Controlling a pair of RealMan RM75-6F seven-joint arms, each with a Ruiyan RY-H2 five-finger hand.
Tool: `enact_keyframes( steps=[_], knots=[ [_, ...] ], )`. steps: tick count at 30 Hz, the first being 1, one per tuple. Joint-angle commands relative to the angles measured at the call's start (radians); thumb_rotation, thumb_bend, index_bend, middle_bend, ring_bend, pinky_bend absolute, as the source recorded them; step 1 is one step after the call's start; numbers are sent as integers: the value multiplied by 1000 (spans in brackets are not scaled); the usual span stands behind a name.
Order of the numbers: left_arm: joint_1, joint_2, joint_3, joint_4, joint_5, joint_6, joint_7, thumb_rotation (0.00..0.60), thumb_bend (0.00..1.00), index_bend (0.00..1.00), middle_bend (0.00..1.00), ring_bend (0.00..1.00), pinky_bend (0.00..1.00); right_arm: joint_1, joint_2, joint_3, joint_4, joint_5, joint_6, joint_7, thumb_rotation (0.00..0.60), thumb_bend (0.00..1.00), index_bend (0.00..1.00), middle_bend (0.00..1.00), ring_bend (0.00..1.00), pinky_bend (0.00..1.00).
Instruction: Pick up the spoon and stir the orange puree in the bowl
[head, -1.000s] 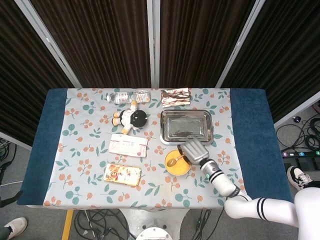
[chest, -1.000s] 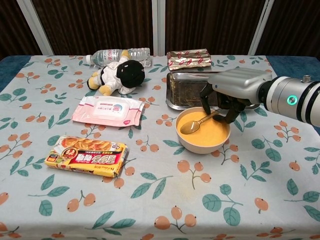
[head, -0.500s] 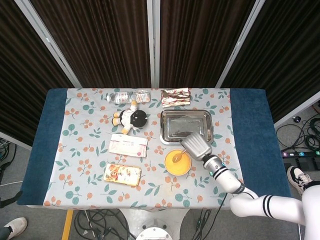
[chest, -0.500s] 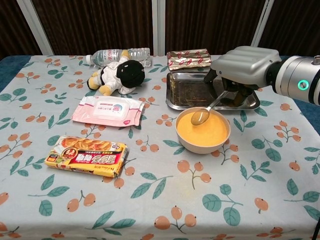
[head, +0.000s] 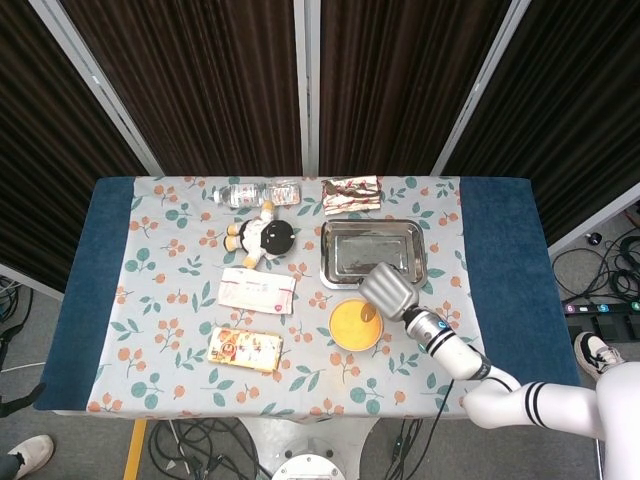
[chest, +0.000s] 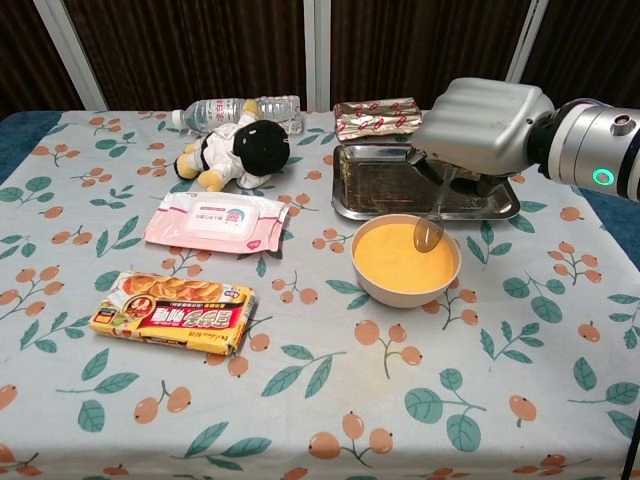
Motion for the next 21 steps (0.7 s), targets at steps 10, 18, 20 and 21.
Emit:
enact_keyframes(
  steps=[10,18,20,21],
  knots=[
    [3,-5,1,10,-4,-4,-9,600,60,228,122,103,134,4,-45,-6,3,-31,6,-32,600,388,701,1000,1000,1000],
    [5,-9,1,19,-4,-5,-18,600,60,229,122,103,134,-14,-56,0,-14,-23,13,1,600,390,715,1000,1000,1000],
    [5,-10,2,20,-3,-5,-19,600,60,229,122,102,134,-17,-56,3,-19,-14,9,10,600,393,715,1000,1000,1000],
    [4,-10,2,21,-2,-5,-20,600,60,229,122,102,134,-19,-57,2,-20,-13,9,12,600,393,716,1000,1000,1000]
  ],
)
